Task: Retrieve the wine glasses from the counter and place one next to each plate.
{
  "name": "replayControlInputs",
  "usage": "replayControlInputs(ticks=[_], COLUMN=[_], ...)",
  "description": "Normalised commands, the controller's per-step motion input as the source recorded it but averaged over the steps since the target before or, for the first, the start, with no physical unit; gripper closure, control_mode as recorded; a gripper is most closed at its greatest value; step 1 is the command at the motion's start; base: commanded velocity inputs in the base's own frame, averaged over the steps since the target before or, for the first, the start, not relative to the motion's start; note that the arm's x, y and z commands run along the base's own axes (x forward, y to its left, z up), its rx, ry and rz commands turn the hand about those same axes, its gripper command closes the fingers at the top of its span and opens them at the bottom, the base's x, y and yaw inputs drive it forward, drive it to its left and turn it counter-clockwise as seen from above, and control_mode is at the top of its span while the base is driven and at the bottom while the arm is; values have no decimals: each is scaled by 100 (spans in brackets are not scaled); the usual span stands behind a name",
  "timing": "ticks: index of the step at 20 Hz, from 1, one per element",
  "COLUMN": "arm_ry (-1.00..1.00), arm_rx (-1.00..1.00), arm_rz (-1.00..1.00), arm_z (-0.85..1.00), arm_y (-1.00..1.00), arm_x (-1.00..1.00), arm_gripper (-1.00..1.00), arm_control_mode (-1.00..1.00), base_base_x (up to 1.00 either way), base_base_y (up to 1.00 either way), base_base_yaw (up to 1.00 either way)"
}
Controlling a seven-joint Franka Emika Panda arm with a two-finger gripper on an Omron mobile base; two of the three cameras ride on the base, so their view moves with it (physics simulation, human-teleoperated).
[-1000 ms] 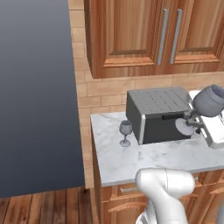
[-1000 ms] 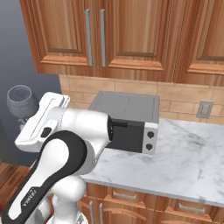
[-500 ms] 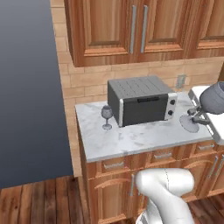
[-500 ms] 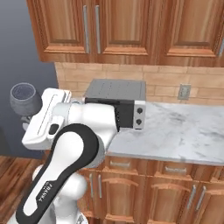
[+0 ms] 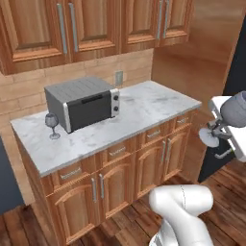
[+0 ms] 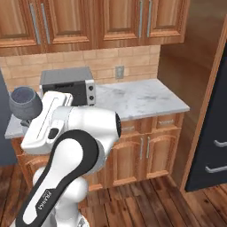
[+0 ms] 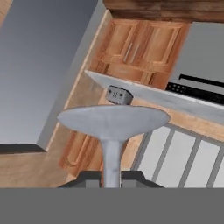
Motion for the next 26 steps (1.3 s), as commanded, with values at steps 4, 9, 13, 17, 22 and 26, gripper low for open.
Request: replayControlInputs(ticks=[4, 9, 13, 17, 22, 26], arm_ry=[0, 0, 0, 0, 0, 0], arm_rx=[0, 0, 0, 0, 0, 0], arm_rz=[0, 0, 0, 0, 0, 0], arm_z=[0, 0, 0, 0, 0, 0], arm_y=[0, 0, 0, 0, 0, 0], arm_x=[0, 0, 0, 0, 0, 0], arm_gripper=[100, 100, 100, 100, 100, 100], arm_control_mode=[100, 100, 100, 100, 100, 100], base_base_x=[-86, -3, 0, 0, 0, 0], base_base_y=[-74, -11, 0, 0, 0, 0], base_base_yaw=[-48, -94, -100, -100, -100, -100])
